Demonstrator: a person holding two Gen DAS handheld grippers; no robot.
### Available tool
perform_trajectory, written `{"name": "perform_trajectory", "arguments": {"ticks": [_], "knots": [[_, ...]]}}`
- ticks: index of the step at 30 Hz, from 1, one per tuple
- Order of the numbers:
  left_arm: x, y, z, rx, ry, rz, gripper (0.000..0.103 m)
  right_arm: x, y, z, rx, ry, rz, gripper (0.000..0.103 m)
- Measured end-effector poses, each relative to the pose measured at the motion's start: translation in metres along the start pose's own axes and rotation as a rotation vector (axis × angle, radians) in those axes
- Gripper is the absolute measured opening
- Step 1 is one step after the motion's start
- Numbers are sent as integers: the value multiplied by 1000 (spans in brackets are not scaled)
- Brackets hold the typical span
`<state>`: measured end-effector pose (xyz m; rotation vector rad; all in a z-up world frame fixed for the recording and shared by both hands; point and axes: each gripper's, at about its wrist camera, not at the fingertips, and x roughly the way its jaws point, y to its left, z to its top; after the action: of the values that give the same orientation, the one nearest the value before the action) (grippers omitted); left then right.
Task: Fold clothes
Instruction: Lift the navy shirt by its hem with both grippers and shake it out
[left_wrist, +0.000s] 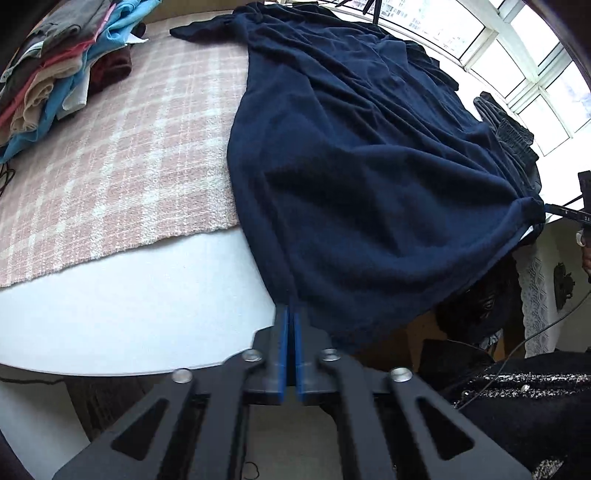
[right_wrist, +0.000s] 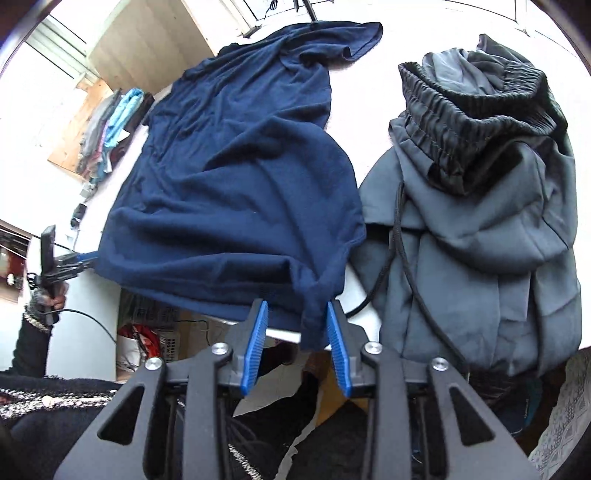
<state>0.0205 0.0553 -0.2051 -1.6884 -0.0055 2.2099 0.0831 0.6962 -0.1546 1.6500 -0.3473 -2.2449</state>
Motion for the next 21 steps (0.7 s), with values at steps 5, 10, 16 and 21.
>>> {"name": "perform_trajectory", "arguments": {"ticks": [5,10,16,21], "knots": [[-32,1,1,-52,-61,-48,3,-6,-20,0,81,-44,36,44],[-56,-2,5,-55,-89,-46,3,12,-29,6,165,-5,103,44],[-78,-2,13,-47,-119,-92,3,22,-23,7,150,94,178,3],[-70,11,6,-76,-67,-68,3,5,-49,4,211,38,52,13]]}}
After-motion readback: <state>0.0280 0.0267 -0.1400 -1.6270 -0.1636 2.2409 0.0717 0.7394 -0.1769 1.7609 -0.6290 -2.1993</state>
